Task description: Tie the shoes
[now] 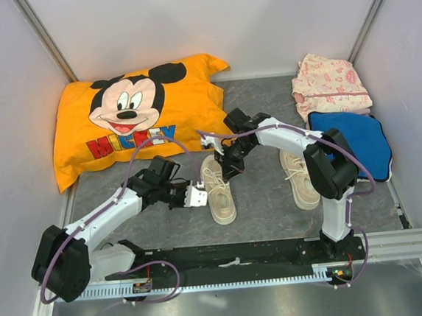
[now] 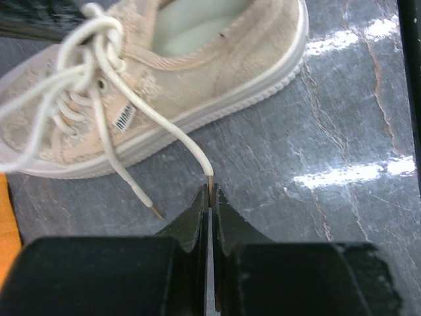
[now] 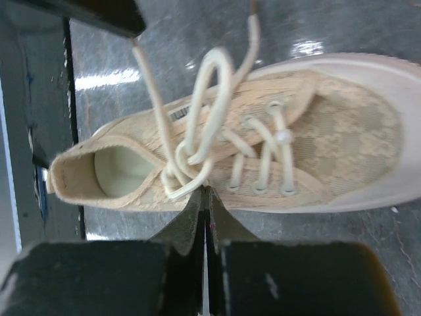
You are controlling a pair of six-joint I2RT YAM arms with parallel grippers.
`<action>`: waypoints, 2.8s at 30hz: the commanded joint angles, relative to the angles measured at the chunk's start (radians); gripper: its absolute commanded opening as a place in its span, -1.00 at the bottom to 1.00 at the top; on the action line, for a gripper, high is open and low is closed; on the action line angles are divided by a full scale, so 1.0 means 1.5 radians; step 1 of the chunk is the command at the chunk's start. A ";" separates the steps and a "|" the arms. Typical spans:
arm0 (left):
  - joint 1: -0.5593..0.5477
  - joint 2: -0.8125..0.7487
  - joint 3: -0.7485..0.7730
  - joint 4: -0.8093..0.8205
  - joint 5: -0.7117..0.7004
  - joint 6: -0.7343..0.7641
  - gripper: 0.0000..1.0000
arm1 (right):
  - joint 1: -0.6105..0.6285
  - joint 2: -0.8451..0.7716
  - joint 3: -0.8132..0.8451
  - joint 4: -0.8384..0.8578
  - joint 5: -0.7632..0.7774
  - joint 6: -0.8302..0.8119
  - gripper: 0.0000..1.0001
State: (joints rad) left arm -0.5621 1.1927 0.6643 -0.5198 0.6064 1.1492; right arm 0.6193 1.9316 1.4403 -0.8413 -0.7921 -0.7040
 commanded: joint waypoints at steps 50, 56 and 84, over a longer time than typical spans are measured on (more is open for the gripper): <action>-0.097 0.062 0.073 0.159 -0.078 0.205 -0.73 | 0.010 -0.152 -0.138 0.261 0.122 0.372 -1.00; -0.097 0.052 0.056 0.150 -0.094 0.171 -0.97 | 0.009 -0.174 -0.174 0.267 0.143 0.385 -1.00; -0.088 -0.011 -0.018 0.113 -0.109 0.150 -0.97 | -0.018 -0.267 -0.313 0.271 0.237 0.365 -1.00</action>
State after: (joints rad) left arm -0.7029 1.2041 0.6575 -0.3115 0.4675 1.3991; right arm 0.6113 1.5661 0.9943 -0.4232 -0.4915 -0.1329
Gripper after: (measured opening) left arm 0.040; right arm 0.006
